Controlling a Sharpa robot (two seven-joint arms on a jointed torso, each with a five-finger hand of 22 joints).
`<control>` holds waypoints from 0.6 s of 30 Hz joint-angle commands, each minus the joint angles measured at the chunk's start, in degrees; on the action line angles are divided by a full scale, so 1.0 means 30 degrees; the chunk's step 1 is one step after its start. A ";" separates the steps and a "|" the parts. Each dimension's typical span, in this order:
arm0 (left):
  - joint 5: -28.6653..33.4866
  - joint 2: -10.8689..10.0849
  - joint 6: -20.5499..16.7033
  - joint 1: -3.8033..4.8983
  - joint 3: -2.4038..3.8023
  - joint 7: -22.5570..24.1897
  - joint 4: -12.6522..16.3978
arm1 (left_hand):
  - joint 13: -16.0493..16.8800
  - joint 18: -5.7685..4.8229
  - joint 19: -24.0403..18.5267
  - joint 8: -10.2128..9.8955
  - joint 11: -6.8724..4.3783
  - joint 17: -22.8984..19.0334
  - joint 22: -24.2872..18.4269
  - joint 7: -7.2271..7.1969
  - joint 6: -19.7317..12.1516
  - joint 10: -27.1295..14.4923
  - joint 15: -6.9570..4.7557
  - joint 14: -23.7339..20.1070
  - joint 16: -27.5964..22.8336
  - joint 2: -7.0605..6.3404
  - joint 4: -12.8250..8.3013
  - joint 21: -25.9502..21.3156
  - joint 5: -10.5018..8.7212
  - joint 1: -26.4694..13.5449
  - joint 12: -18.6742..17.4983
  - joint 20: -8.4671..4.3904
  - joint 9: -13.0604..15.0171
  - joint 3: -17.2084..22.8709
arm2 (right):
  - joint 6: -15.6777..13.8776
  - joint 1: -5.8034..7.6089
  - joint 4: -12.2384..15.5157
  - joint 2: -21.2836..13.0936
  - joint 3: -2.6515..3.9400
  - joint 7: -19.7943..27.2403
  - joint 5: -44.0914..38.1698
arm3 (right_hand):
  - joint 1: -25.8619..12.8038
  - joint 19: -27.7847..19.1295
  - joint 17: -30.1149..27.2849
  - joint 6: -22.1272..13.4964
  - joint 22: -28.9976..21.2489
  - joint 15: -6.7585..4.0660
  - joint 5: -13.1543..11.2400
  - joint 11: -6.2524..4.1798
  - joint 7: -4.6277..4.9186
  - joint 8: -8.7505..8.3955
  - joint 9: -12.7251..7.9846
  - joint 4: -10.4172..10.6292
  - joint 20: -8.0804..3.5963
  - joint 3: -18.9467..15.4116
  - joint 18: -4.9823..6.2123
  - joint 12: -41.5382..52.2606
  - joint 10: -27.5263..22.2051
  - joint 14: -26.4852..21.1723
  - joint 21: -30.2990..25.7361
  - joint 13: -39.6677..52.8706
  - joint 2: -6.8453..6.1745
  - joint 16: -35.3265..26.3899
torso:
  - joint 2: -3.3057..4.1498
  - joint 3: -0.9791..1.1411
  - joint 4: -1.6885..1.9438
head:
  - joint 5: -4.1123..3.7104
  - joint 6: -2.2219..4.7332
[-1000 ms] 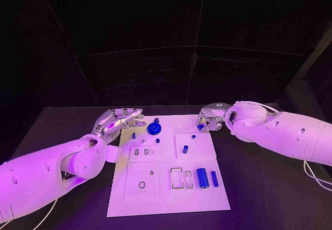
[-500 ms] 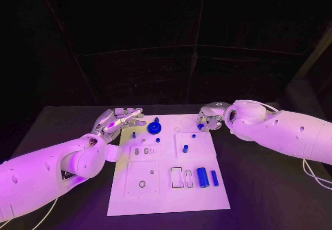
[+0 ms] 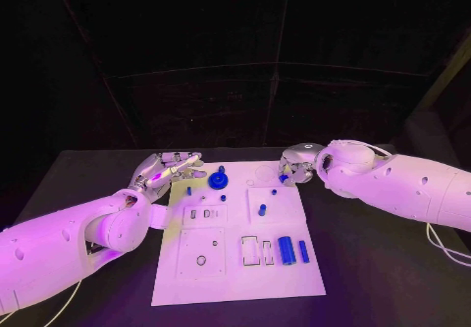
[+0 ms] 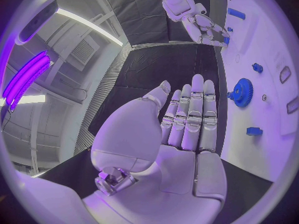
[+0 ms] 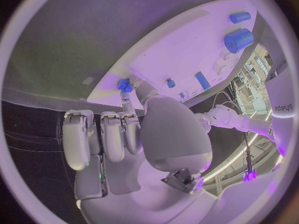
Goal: Assemble the parts on the task board
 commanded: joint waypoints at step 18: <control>-0.0154 -0.0068 0.0085 0.0022 0.0003 0.0036 0.0076 | -0.0027 0.0133 0.0036 -0.0132 0.0074 0.0098 -0.0046 0.0142 0.0053 0.0026 -0.0001 -0.0041 -0.0251 0.0110 -0.0149 -0.0113 0.0097 0.0076 -0.0132 0.0082 -0.0014 0.0584 | -0.5533 -0.0587 0.1461 -0.0794 -0.0469 -0.0868 0.0254 | -0.0662 0.2014 0.5020 0.1208 0.5032 -0.0042 0.0037 -0.0140 -0.0270 0.0065 0.0039 0.0937 -0.0044 0.0230 -0.0145 0.0050 0.2025 0.2022 0.0061 0.5025 0.0201 0.0048 | -0.0030 -0.0012 -0.0001 | 0.0030 0.0333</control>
